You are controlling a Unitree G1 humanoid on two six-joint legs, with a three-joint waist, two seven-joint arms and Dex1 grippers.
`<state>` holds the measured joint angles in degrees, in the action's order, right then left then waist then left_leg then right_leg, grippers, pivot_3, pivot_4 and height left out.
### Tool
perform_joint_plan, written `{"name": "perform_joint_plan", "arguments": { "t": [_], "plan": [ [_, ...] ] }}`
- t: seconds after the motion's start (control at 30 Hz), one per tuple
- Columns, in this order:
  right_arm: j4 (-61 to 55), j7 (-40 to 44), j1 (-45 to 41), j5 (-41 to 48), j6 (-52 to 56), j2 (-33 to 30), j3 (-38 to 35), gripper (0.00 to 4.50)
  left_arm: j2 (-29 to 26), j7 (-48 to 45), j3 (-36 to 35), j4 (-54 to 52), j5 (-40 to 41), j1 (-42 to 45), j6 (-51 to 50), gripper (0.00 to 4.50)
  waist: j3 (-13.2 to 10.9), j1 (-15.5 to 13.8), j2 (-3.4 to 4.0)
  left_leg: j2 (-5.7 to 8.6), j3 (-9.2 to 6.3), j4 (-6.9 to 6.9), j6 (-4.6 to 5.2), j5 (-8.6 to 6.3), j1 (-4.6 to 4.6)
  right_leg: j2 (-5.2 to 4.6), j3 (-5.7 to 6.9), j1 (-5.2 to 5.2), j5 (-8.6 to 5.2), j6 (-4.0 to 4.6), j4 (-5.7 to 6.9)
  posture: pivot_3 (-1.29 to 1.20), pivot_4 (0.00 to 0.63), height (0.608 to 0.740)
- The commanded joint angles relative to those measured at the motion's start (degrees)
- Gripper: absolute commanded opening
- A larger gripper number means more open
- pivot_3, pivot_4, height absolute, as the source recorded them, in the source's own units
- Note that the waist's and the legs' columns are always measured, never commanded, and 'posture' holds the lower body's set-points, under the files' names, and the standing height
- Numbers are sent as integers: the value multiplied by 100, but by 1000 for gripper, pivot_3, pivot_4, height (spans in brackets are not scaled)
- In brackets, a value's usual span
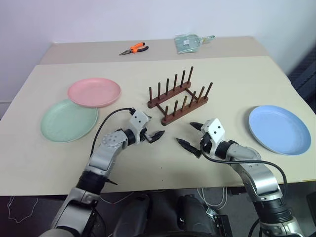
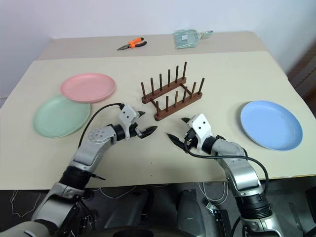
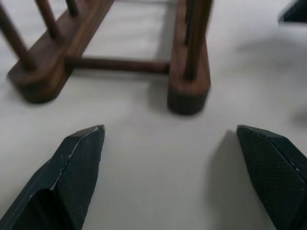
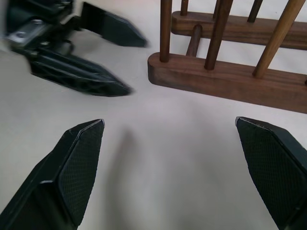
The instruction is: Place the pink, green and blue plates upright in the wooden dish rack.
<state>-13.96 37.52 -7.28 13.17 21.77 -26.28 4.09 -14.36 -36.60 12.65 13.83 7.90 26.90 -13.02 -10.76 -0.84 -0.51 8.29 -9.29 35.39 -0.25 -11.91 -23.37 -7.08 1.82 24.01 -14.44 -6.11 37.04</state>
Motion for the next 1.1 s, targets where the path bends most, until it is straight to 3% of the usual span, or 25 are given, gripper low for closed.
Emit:
{"name": "perform_joint_plan", "arguments": {
  "t": [0.03,0.1,0.27,0.3,0.5,0.7,0.8,0.83,1.0,1.1],
  "plan": [
    [-99,-21,-40,-29,-125,-7,-18,4500,113,-274,277,404,-188,86,153,3991,0,6,0,0,0,0,0,0,0,0,0,0,0,-1,0,0,150,740],
    [-31,-8,-61,-58,-164,-12,-26,4500,169,-338,320,479,-254,108,215,3275,2,8,1,0,1,0,0,0,0,0,0,0,1,-1,0,0,150,740],
    [5,6,-74,-110,-199,22,46,4500,172,-364,232,447,-320,70,285,712,2,6,1,0,1,1,0,0,1,0,0,-2,1,-1,0,0,150,740],
    [-2,25,-60,-112,-203,16,55,4500,145,-392,237,398,-341,44,304,660,2,8,1,0,0,1,0,0,1,0,0,-2,1,-1,0,0,150,740],
    [-33,175,69,-67,-187,-209,-115,4500,-93,-701,347,41,-450,-157,487,661,2,16,2,0,0,1,0,0,2,1,-1,-2,1,-1,1,0,150,740],
    [36,498,360,134,-104,-843,-724,4500,-823,-2095,417,-659,-12,-365,738,661,2,10,2,0,0,0,1,0,1,1,-1,-1,1,0,0,0,150,740],
    [80,613,541,190,-94,-1124,-1001,4500,-1155,-2536,452,-509,-40,-200,825,661,2,10,1,-1,0,0,1,-1,1,2,-1,-1,1,0,0,0,150,740],
    [72,640,576,215,-83,-1166,-1031,4500,-1188,-2548,469,-424,-93,-158,870,1732,2,12,2,-1,1,0,2,-1,1,2,-1,-1,0,0,0,0,150,740],
    [-20,792,825,318,-64,-1341,-1211,4500,-1269,-2371,348,-20,-274,-58,930,3987,2,12,2,-2,1,0,2,-1,1,2,-1,-1,1,0,-1,0,150,740],
    [-76,808,904,357,-45,-1369,-1259,4500,-1420,-2327,284,-177,-246,-230,660,3987,2,27,2,-2,2,0,3,-2,1,0,-3,-2,1,0,-2,0,150,740]
  ]
}}
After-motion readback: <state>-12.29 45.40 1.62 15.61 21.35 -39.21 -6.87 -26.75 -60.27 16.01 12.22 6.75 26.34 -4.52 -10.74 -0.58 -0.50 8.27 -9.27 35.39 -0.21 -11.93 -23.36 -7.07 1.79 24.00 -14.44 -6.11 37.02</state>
